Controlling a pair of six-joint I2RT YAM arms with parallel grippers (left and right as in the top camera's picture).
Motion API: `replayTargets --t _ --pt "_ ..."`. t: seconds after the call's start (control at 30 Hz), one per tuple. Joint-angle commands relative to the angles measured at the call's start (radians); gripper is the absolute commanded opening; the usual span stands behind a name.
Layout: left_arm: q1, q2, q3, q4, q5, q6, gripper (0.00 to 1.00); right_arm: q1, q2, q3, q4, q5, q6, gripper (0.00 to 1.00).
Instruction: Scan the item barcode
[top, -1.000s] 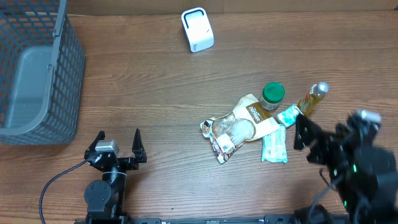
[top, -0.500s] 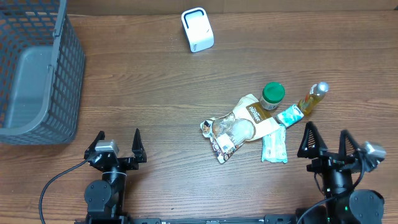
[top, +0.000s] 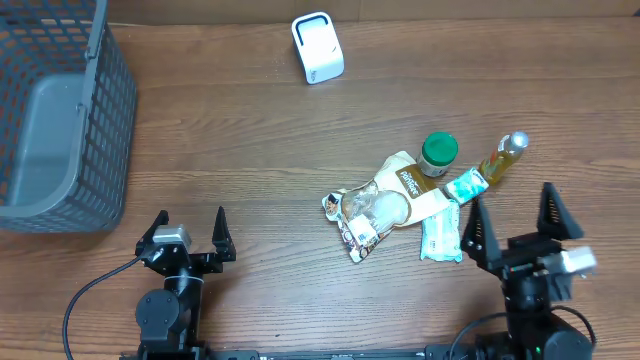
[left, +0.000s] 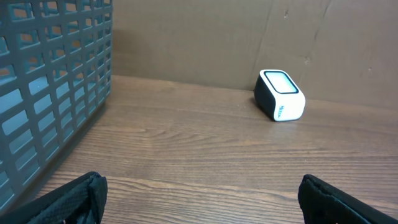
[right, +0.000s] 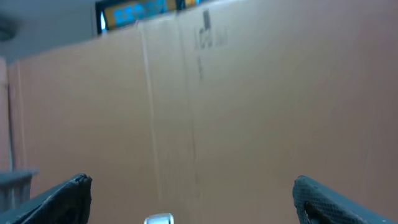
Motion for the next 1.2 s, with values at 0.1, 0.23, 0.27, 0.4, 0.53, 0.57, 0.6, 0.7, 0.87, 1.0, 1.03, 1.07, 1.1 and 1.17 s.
replayTargets --t 0.1,0.23,0.27,0.4,0.53,0.57,0.6,0.7,0.87,1.0,1.03,1.07,1.1,1.17 --pt "-0.006 -0.009 -0.004 0.002 -0.006 0.026 1.00 -0.004 -0.010 -0.117 0.016 -0.040 -0.035 1.00" --pt "-0.006 -0.009 -0.004 0.002 -0.006 0.026 0.99 -0.004 -0.010 -0.115 -0.093 -0.040 -0.035 1.00" --pt "-0.006 -0.009 -0.004 0.002 -0.006 0.026 1.00 -0.004 -0.010 -0.115 -0.132 -0.039 -0.035 1.00" --pt "-0.006 -0.009 -0.004 0.002 -0.006 0.026 1.00 -0.016 -0.010 -0.115 -0.276 -0.040 -0.035 1.00" --pt "-0.006 -0.009 -0.004 0.002 -0.006 0.026 1.00 -0.049 -0.010 -0.115 -0.380 -0.055 -0.035 1.00" --pt "-0.006 -0.009 -0.004 0.002 -0.006 0.026 0.99 -0.051 -0.010 -0.115 -0.380 -0.053 -0.038 1.00" --pt "-0.006 -0.009 -0.004 0.002 -0.006 0.026 0.99 -0.051 -0.010 -0.115 -0.378 -0.056 -0.061 1.00" --pt "-0.006 -0.009 -0.004 0.002 -0.006 0.026 1.00 -0.047 -0.010 -0.115 -0.378 -0.063 -0.130 1.00" --pt "-0.006 -0.009 -0.004 0.002 -0.006 0.026 1.00 -0.047 -0.010 -0.115 -0.377 -0.059 -0.159 1.00" --pt "-0.006 -0.009 -0.004 0.002 -0.006 0.026 1.00 -0.047 -0.010 -0.115 -0.377 -0.059 -0.158 1.00" --pt "-0.006 -0.009 -0.004 0.002 -0.006 0.026 0.99 -0.047 -0.010 -0.115 -0.377 -0.059 -0.159 1.00" --pt "-0.006 -0.009 -0.004 0.002 -0.006 0.026 1.00 -0.047 -0.010 -0.115 -0.377 -0.059 -0.158 1.00" --pt "-0.006 -0.009 -0.004 0.002 -0.006 0.026 1.00 -0.047 -0.010 -0.115 -0.377 -0.059 -0.159 1.00" --pt "-0.006 -0.009 -0.004 0.002 -0.006 0.026 0.99 -0.047 -0.010 -0.115 -0.377 -0.059 -0.159 1.00"
